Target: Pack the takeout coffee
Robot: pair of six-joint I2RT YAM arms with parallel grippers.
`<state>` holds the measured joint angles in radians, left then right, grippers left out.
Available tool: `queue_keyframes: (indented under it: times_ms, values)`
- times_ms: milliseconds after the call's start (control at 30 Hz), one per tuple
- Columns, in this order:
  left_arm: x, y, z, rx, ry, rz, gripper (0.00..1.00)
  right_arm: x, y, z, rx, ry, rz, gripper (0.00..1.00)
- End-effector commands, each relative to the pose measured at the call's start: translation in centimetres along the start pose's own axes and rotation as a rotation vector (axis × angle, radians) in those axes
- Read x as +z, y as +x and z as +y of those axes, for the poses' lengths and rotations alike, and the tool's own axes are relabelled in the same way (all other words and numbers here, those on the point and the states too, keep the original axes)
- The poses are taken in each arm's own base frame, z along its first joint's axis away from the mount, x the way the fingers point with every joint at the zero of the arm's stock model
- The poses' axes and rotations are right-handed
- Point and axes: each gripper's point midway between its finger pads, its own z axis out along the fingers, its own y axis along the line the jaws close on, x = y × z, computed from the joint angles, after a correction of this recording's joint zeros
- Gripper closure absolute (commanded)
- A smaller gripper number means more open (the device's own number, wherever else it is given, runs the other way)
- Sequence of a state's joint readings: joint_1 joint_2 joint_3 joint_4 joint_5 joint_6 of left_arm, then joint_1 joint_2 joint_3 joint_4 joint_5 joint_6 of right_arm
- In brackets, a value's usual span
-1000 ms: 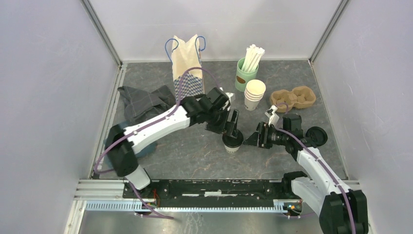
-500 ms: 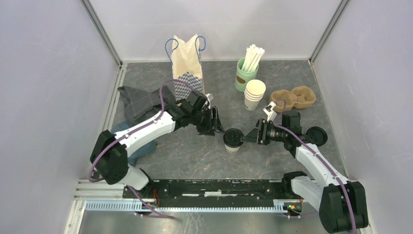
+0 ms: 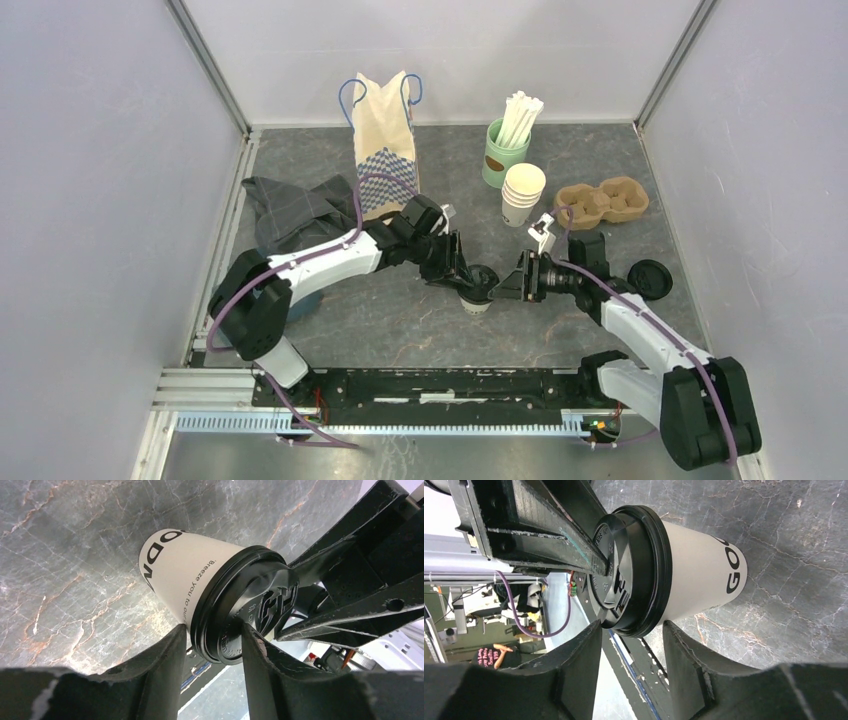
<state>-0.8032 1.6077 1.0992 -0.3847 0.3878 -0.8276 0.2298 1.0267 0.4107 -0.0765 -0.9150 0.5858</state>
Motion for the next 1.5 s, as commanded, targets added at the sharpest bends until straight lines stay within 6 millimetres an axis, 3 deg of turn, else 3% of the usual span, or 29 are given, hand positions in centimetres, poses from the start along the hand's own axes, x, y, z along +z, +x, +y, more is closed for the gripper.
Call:
queue_keyframes:
  times_ms: [0,100,167,233,333,400,567,700,800,867,933,1000,1167,1300,1467]
  values:
    - [1.5,1.1,2.3,-0.024,-0.049,0.033,0.52,0.4,0.8,-2.3,-0.042,0.055,-0.020,0.50]
    - [1.7,1.1,4.0,-0.010,-0.102,0.031,0.54,0.7,2.2,-4.5,-0.034,0.110,-0.001,0.52]
    - [1.6,1.1,4.2,-0.002,-0.113,0.036,0.54,0.6,2.3,-4.9,-0.037,0.130,0.016,0.53]
    - [1.5,1.1,3.9,0.002,-0.106,0.039,0.55,0.4,1.1,-3.8,-0.062,0.125,0.012,0.52]
    - [0.5,0.2,2.2,0.021,-0.066,0.010,0.52,-0.1,-1.6,-1.0,-0.101,0.085,-0.036,0.39]
    - [-0.5,-0.4,0.9,0.037,-0.039,-0.014,0.49,-0.2,-2.5,0.2,-0.111,0.055,-0.043,0.36]
    - [-2.7,-1.6,-1.9,0.069,0.023,-0.067,0.35,0.0,-3.0,0.3,-0.102,0.045,-0.042,0.33]
    - [-1.2,-0.3,0.2,0.048,-0.022,-0.014,0.42,0.3,-1.8,-0.7,-0.081,0.043,-0.027,0.39]
    - [0.3,1.3,2.6,0.026,-0.059,0.032,0.49,0.5,0.0,-2.1,-0.067,0.059,-0.005,0.46]
    - [0.6,1.3,3.9,0.035,-0.096,0.035,0.52,0.6,1.0,-3.4,-0.059,0.084,-0.002,0.49]
    - [0.6,0.8,4.2,0.062,-0.119,0.023,0.54,0.7,1.7,-4.1,-0.044,0.097,0.014,0.52]
    - [0.4,0.3,3.6,0.088,-0.123,0.025,0.55,0.6,1.0,-3.6,-0.051,0.094,0.005,0.52]
    - [-0.7,-1.3,1.1,0.122,-0.080,-0.016,0.51,-0.1,-1.7,-1.7,-0.108,0.116,-0.011,0.42]
    - [-1.9,-2.1,-0.5,0.139,-0.045,-0.051,0.41,-0.3,-1.6,-1.6,-0.108,0.131,0.017,0.30]
    - [-2.1,-1.9,-0.3,0.146,-0.051,-0.048,0.34,0.1,-1.7,-1.5,-0.116,0.152,0.040,0.25]
